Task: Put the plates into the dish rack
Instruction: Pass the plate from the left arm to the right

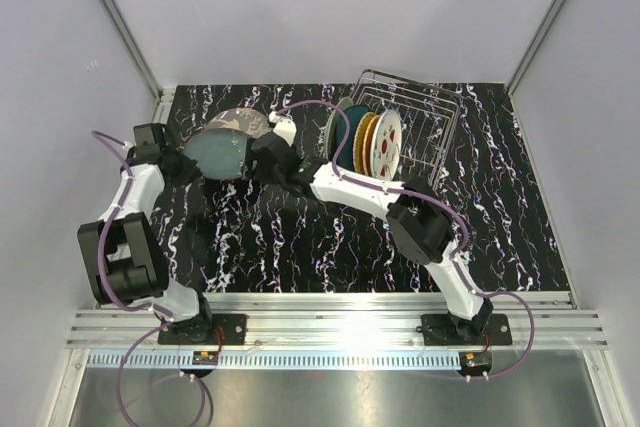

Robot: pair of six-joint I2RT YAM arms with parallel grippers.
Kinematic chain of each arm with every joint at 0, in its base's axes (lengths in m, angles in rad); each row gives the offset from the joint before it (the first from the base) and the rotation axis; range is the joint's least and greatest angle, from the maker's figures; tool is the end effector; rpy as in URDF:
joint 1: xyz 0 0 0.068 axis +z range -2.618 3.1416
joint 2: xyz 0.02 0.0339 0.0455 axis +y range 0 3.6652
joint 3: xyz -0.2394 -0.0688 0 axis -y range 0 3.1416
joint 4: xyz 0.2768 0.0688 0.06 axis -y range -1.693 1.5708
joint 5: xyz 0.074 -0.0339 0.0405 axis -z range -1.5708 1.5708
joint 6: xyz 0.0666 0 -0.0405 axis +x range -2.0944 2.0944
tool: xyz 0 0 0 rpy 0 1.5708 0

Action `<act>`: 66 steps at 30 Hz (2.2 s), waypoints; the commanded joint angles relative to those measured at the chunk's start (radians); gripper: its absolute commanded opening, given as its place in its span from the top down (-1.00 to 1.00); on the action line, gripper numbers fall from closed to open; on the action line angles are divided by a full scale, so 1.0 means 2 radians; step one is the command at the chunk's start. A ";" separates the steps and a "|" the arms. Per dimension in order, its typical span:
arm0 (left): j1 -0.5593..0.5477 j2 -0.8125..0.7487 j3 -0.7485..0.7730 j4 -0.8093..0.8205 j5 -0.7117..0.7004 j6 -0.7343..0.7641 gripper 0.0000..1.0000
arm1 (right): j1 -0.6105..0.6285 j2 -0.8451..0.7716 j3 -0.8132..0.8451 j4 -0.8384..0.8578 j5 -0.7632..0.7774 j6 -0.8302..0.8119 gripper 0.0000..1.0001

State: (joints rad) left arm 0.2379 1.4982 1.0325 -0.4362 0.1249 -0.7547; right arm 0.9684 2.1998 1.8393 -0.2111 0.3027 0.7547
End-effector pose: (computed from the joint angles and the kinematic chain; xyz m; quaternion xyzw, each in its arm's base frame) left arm 0.3555 0.0777 0.1717 -0.4309 0.8388 -0.1407 0.3017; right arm 0.3318 0.4475 0.1912 -0.0207 0.8705 0.2732 0.4089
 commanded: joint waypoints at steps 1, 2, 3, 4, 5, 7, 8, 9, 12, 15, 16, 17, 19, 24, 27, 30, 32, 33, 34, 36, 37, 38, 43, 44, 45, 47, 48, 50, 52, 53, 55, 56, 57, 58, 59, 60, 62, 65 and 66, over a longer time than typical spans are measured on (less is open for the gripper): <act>0.000 0.018 0.019 0.015 0.029 0.019 1.00 | -0.006 0.019 0.032 -0.001 0.007 0.024 -0.61; -0.001 0.024 0.021 0.011 0.031 0.020 1.00 | -0.009 0.028 0.035 0.004 0.002 0.028 -0.61; -0.001 0.026 0.021 0.011 0.035 0.020 1.00 | -0.013 0.032 0.038 0.006 -0.009 0.037 -0.61; -0.001 0.028 0.020 0.011 0.036 0.020 1.00 | -0.019 0.035 0.039 0.007 -0.014 0.043 -0.60; -0.001 0.028 0.018 0.014 0.037 0.019 1.00 | -0.023 0.043 0.044 0.008 -0.018 0.047 -0.59; -0.001 0.029 0.015 0.017 0.043 0.018 1.00 | -0.027 0.050 0.049 0.014 -0.022 0.048 -0.57; -0.001 0.029 0.014 0.021 0.046 0.018 1.00 | -0.028 0.057 0.055 0.023 -0.019 0.041 -0.57; -0.001 0.031 0.014 0.023 0.053 0.018 1.00 | -0.029 0.062 0.059 0.026 -0.010 0.030 -0.57; 0.000 0.035 0.008 0.032 0.069 0.015 1.00 | -0.031 0.078 0.075 0.024 -0.006 0.029 -0.57; -0.001 0.045 0.008 0.032 0.082 0.012 1.00 | -0.030 0.093 0.090 0.024 -0.008 0.032 -0.54; 0.000 0.047 0.009 0.032 0.084 0.012 1.00 | -0.030 0.097 0.094 0.024 -0.010 0.033 -0.54; -0.001 0.048 0.009 0.032 0.088 0.012 1.00 | -0.030 0.105 0.104 0.021 -0.011 0.035 -0.53; 0.000 0.049 0.008 0.036 0.092 0.010 1.00 | -0.029 0.113 0.114 0.017 -0.012 0.041 -0.51; 0.000 0.046 0.008 0.040 0.102 0.014 1.00 | -0.029 0.133 0.130 0.014 -0.014 0.055 -0.48; -0.002 0.042 0.005 0.046 0.111 0.013 1.00 | -0.031 0.137 0.135 0.017 -0.013 0.058 -0.46; -0.002 0.039 0.001 0.053 0.119 0.013 1.00 | -0.030 0.141 0.143 0.015 -0.007 0.058 -0.42; -0.004 0.037 -0.001 0.054 0.120 0.011 1.00 | -0.031 0.143 0.150 0.014 -0.004 0.058 -0.35; -0.006 0.036 -0.002 0.055 0.121 0.011 1.00 | -0.032 0.144 0.153 0.014 -0.003 0.061 -0.31; -0.008 0.036 -0.002 0.059 0.122 0.012 1.00 | -0.032 0.145 0.156 0.014 -0.001 0.063 -0.26; -0.018 0.033 0.003 0.055 0.114 0.023 1.00 | -0.032 0.145 0.160 0.014 0.001 0.068 -0.17; -0.021 0.033 0.006 0.047 0.109 0.028 1.00 | -0.032 0.145 0.162 0.013 0.002 0.071 -0.14; -0.025 0.034 0.009 0.043 0.104 0.032 1.00 | -0.032 0.144 0.161 0.016 0.005 0.073 -0.12; -0.033 0.036 0.013 0.036 0.092 0.044 1.00 | -0.035 0.140 0.159 0.020 0.010 0.081 0.11; -0.034 0.039 0.014 0.033 0.095 0.044 1.00 | -0.035 0.137 0.156 0.023 0.010 0.084 0.16; -0.035 0.039 0.017 0.032 0.096 0.047 1.00 | -0.038 0.134 0.154 0.022 0.010 0.086 0.19; -0.035 0.041 0.017 0.030 0.096 0.048 1.00 | -0.039 0.127 0.146 0.028 0.014 0.085 0.34; -0.037 0.042 0.017 0.030 0.096 0.049 0.99 | -0.039 0.125 0.146 0.030 0.016 0.086 0.38; -0.040 0.043 0.017 0.029 0.096 0.050 0.95 | -0.042 0.120 0.146 0.030 0.020 0.085 0.50; -0.041 0.047 0.018 0.028 0.097 0.051 0.94 | -0.043 0.115 0.147 0.034 0.019 0.086 0.59; -0.042 0.049 0.018 0.028 0.101 0.051 0.93 | -0.043 0.114 0.148 0.035 0.023 0.083 0.62; -0.044 0.052 0.018 0.028 0.105 0.052 0.93 | -0.045 0.113 0.152 0.033 0.024 0.083 0.66; -0.045 0.053 0.018 0.027 0.106 0.053 0.92 | -0.048 0.111 0.153 0.033 0.021 0.082 0.70; -0.045 0.053 0.021 0.026 0.107 0.054 0.92 | -0.049 0.110 0.153 0.033 0.020 0.083 0.74; -0.045 0.054 0.021 0.026 0.107 0.055 0.92 | -0.049 0.109 0.152 0.034 0.020 0.084 0.76; -0.046 0.054 0.021 0.026 0.107 0.055 0.91 | -0.052 0.107 0.151 0.035 0.019 0.086 0.81; -0.046 0.055 0.021 0.026 0.108 0.056 0.90 | -0.053 0.105 0.150 0.035 0.020 0.089 0.84; -0.048 0.055 0.021 0.026 0.109 0.056 0.90 | -0.057 0.100 0.148 0.038 0.022 0.090 0.89; -0.049 0.058 0.024 0.026 0.113 0.059 0.90 | -0.058 0.097 0.163 0.031 0.026 0.075 0.95; -0.049 0.058 0.024 0.025 0.113 0.061 0.92 | -0.058 0.098 0.169 0.027 0.027 0.072 0.96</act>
State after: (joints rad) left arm 0.1719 1.6070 1.0332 -0.3912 0.2573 -0.7170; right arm 0.8623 2.4866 2.1071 -0.2249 0.3202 0.9535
